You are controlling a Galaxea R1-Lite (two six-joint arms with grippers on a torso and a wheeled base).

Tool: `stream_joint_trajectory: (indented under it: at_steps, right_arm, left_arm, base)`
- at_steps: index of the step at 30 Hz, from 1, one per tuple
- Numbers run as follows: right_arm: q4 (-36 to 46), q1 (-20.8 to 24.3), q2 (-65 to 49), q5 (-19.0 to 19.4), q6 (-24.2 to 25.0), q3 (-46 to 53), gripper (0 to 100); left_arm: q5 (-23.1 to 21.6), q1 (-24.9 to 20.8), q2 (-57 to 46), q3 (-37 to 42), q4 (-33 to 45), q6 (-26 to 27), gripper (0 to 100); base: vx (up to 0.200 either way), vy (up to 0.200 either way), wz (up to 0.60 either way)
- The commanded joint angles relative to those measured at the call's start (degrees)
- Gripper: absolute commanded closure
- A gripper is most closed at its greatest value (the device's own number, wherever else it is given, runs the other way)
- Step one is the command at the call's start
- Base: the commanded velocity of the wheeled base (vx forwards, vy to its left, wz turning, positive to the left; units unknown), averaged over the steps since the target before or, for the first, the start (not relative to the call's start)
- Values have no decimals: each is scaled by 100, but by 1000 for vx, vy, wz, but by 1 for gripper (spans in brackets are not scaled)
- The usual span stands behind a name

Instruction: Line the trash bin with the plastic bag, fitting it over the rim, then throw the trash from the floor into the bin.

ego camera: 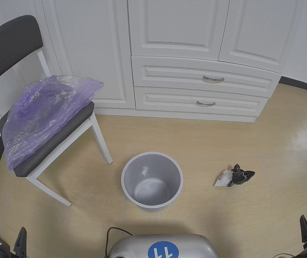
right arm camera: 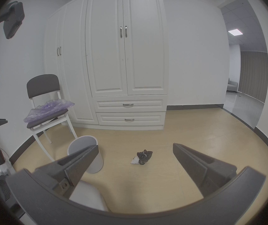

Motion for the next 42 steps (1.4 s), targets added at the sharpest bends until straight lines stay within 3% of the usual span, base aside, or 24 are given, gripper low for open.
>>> stream_joint_trajectory:
  at_steps: [1,10,29,34,42]
  right_arm:
    - [7,-5,-93,-2,-13,92,0]
    - [7,-5,-93,25,-128,92,0]
    - [-1,-13,-93,16,-66,101,0]
    - [-1,-22,-93,104,-427,101,0]
    - [-1,-22,-93,139,-453,92,0]
  left_arm:
    - [1,1,-75,92,0,26,0]
    - [115,1,-75,84,0,-246,0]
    - [97,1,-93,92,0,-53,0]
    - [-149,10,-93,101,-9,263,0]
    - [-157,10,-93,92,-27,246,0]
  base:
    - [0,0,0]
    - [0,0,0]
    - [0,0,0]
    - [0,0,0]
    - [0,0,0]
